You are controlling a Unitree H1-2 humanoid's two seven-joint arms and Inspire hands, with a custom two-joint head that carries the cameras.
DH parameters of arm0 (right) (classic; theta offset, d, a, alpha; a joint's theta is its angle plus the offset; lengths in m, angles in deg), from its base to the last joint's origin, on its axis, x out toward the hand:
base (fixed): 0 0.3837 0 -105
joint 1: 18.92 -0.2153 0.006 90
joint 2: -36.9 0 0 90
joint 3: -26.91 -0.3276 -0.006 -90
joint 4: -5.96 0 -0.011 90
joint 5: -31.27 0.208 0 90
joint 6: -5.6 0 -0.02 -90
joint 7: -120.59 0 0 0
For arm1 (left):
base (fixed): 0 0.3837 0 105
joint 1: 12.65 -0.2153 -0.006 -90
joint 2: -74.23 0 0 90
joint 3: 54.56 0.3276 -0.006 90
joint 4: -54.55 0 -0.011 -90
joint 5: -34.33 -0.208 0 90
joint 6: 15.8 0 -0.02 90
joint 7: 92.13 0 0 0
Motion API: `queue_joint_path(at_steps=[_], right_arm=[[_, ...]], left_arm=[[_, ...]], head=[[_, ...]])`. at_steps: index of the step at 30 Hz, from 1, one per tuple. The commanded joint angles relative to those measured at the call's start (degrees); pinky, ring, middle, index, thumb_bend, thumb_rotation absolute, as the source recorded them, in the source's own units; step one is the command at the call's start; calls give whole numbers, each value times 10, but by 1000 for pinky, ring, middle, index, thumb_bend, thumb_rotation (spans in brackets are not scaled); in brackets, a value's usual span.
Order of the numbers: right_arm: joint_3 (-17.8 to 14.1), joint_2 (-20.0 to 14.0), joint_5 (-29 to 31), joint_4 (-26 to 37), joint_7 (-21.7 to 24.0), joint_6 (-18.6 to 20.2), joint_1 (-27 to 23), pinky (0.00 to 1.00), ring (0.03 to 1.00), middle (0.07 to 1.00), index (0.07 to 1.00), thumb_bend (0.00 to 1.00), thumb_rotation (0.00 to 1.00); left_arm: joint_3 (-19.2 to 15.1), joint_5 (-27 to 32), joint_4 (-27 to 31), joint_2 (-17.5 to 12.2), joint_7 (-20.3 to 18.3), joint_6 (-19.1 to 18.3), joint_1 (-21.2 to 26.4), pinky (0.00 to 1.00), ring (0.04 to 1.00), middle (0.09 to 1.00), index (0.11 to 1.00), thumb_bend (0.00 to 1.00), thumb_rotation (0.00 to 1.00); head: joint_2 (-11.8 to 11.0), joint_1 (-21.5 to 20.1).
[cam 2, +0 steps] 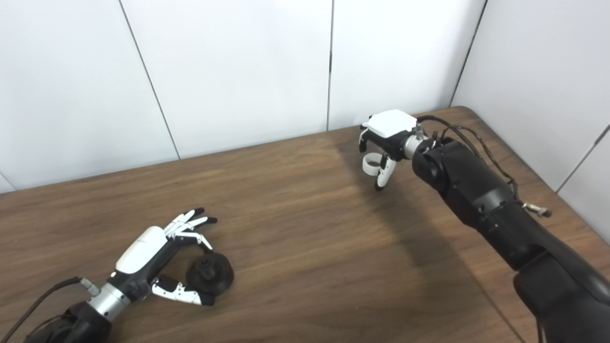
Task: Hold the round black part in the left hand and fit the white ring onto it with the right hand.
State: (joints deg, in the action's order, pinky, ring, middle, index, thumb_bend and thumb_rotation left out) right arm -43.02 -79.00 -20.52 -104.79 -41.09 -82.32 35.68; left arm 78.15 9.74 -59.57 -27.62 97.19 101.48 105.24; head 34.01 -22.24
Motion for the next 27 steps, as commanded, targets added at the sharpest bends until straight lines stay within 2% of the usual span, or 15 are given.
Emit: queue_joint_path(at_steps=[1, 21, 27], right_arm=[[-8, -17, -3, 2, -13, -4, -31, 1000, 1000, 937, 695, 899, 245], [-12, -28, -3, -1, -10, -3, -28, 1000, 1000, 935, 695, 898, 238], [-10, -34, -4, 4, -2, -1, -27, 1000, 1000, 938, 698, 886, 247]], left_arm=[[22, -29, -7, -9, -48, -4, -26, 1000, 1000, 904, 481, 524, 60], [13, -26, 2, -12, -65, -4, -27, 1000, 1000, 911, 481, 524, 60], [14, -34, -1, -10, -53, -4, -27, 1000, 1000, 903, 481, 525, 60]], head=[[0, 0], [1, -3], [2, -3]])
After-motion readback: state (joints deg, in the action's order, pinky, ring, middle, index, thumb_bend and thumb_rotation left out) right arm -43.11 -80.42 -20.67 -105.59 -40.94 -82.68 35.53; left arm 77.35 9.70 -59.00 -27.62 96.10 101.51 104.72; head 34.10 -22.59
